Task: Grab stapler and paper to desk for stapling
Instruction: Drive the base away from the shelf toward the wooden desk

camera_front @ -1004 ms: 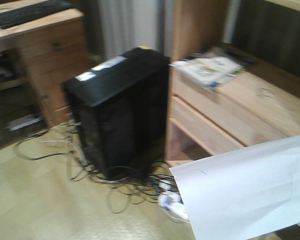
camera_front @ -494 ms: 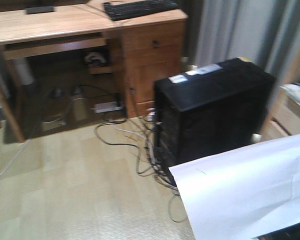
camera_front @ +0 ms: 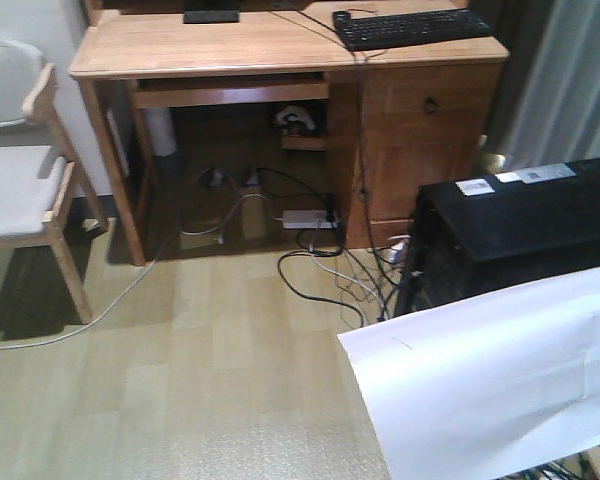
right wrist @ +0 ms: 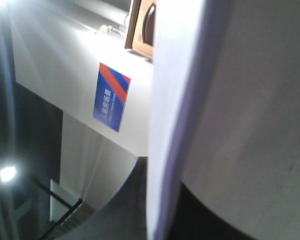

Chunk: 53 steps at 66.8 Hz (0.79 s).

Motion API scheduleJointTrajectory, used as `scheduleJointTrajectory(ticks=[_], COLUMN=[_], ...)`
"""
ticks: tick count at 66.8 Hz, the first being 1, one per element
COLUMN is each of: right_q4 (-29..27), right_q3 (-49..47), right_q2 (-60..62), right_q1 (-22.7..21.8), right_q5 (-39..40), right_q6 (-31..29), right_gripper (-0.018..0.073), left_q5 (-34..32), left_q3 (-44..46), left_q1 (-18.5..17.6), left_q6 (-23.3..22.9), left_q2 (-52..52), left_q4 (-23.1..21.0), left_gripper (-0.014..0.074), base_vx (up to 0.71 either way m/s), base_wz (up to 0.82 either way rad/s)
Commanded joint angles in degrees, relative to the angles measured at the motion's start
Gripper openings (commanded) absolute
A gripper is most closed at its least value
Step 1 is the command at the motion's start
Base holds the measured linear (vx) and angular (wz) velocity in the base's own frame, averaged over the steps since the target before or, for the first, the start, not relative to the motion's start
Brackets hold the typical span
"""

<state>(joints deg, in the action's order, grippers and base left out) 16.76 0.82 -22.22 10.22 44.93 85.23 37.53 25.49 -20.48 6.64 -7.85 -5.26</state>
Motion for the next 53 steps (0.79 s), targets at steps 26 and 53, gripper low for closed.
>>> scheduleJointTrajectory(ticks=[26,53], right_q4=[-0.4,-0.4], right_q3=[-1.7,-1.7], right_q2=[-0.2,-0.2], right_q1=[0.1,0.1], right_q5=[3.9,4.0], right_q6=[-0.2,-0.2], right_gripper=[-0.0005,-0.0005], left_q5=[-6.7,-6.7], left_q3=[1.8,1.8], left_q1=[-0.1,-0.1], left_q6=[-0.2,-0.2], left_q2=[-0.7,-0.7], left_q4=[-0.6,-0.6], left_gripper=[-0.0007,-0.0007], base_vx=[0.11,0.19], base_wz=[0.26,0.07])
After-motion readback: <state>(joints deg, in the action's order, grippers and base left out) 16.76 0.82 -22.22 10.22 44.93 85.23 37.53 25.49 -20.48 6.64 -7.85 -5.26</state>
